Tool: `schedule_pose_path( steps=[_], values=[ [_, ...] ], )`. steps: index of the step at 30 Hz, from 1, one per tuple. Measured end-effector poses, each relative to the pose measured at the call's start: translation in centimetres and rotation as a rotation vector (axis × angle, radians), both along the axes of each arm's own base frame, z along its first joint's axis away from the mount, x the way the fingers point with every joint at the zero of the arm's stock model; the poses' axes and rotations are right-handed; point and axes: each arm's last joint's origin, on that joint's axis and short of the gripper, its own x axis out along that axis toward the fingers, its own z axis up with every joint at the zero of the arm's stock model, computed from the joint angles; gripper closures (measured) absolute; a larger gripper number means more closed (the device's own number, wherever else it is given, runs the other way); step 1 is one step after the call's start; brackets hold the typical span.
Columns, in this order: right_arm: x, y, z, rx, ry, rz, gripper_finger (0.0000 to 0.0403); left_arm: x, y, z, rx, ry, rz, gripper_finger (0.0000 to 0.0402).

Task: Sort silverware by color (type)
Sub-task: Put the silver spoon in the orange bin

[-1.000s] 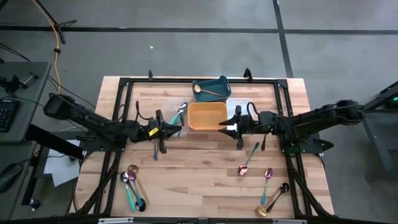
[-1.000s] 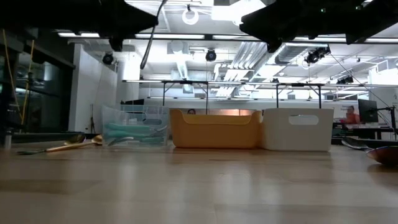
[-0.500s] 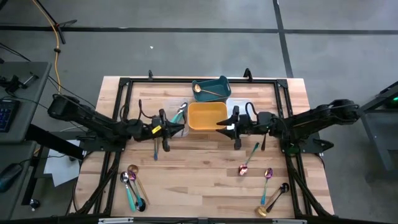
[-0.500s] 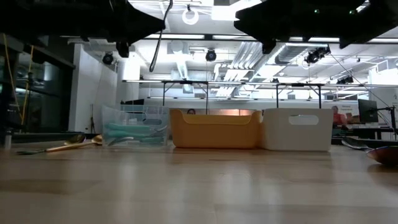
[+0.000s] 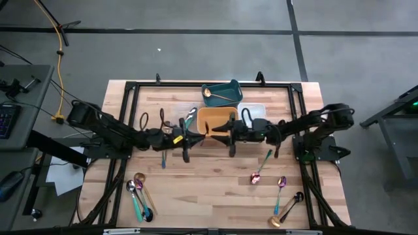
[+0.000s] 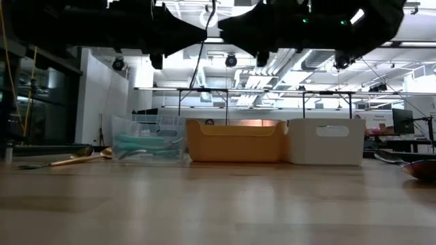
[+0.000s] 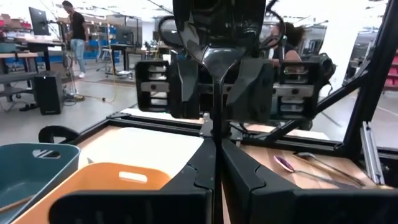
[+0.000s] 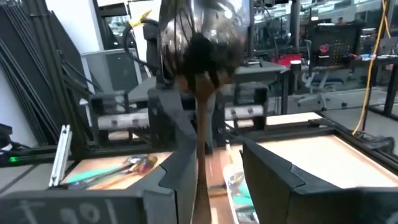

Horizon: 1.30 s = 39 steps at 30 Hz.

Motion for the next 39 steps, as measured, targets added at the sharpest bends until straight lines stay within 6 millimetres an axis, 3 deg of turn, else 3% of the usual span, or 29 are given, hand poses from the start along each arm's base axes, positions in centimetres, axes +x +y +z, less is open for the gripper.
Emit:
schedule_pose_path(
  steps=[10, 22, 26, 30, 39],
  values=[
    [1.9, 0.3, 0.3, 0.039, 0.009, 0.081, 0.0279, 0.0, 0.0, 0.0, -0.024, -0.005, -0.009, 0.0397],
    [2.4, 0.6, 0.5, 0.046, 0.018, 0.098, 0.0284, 0.4, -0.2, 0.3, -0.021, -0.004, -0.059, 0.0397],
    [2.4, 0.6, 0.5, 0.049, 0.019, 0.098, 0.0319, 0.4, -0.2, 0.1, -0.019, 0.009, -0.057, 0.0397],
    [2.4, 0.6, 0.5, 0.045, 0.019, 0.097, 0.0385, 0.4, -0.2, 0.1, -0.019, 0.009, -0.056, 0.0396],
    [1.8, 0.6, 0.8, 0.028, 0.093, 0.095, 0.0394, 0.1, -0.1, -0.1, -0.005, 0.090, -0.028, 0.0364]
  ],
)
